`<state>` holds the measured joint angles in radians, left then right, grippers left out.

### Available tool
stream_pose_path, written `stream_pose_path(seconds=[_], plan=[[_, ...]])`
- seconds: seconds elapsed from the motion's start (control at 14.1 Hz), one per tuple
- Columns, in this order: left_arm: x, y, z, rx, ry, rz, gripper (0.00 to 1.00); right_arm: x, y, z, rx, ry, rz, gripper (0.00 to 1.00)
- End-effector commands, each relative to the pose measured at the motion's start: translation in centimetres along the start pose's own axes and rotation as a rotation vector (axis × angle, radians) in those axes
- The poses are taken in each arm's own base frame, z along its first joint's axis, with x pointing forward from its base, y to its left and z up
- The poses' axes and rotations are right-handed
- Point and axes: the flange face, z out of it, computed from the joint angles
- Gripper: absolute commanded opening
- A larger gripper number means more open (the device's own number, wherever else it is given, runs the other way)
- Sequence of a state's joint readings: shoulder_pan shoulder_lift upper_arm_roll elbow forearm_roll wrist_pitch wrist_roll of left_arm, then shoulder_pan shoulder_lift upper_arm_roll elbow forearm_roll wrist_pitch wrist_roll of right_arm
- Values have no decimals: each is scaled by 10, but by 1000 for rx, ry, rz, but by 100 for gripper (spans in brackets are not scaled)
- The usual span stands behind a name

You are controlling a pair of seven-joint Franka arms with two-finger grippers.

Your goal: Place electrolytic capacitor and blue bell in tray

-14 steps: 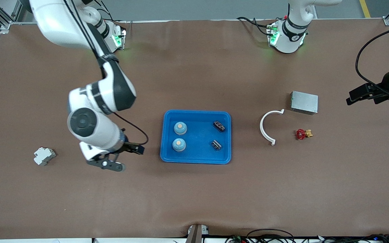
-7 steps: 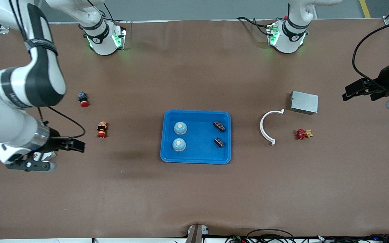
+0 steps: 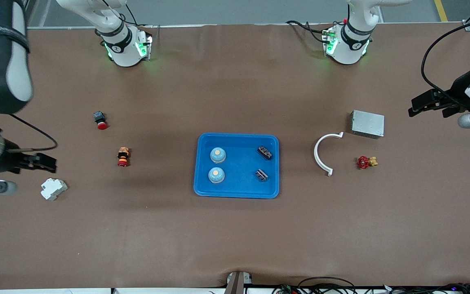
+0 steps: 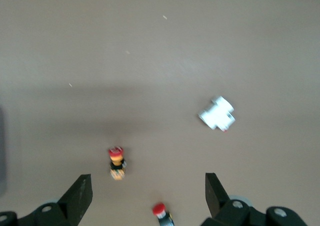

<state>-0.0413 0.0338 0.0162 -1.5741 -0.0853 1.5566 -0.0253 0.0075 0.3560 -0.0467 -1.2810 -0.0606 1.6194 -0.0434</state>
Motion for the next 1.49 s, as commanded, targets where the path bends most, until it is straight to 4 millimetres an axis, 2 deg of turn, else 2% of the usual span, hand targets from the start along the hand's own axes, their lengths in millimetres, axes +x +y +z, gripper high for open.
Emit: stream_pose_path(seconds=[0.0, 0.21, 0.43, 0.57, 0.85, 1.21, 1.42], plan=[[-6, -7, -6, 0, 2, -10, 100, -39, 31, -30, 8, -7, 31, 100], [-5, -12, -7, 1, 7, -22, 100, -71, 58, -30, 63, 16, 77, 100], [-4, -4, -7, 1, 12, -13, 100, -78, 69, -31, 96, 18, 103, 100], [-1, 5, 1, 7, 3, -31, 100, -83, 68, -37, 98, 16, 103, 100], [7, 20, 14, 72, -1, -3, 100, -85, 62, -33, 127, 7, 108, 100], [9, 18, 17, 76, -9, 6, 100, -87, 52, -35, 131, 0, 98, 100], [11, 16, 17, 79, -6, 9, 100, -87, 49, -28, 133, -8, 95, 100]])
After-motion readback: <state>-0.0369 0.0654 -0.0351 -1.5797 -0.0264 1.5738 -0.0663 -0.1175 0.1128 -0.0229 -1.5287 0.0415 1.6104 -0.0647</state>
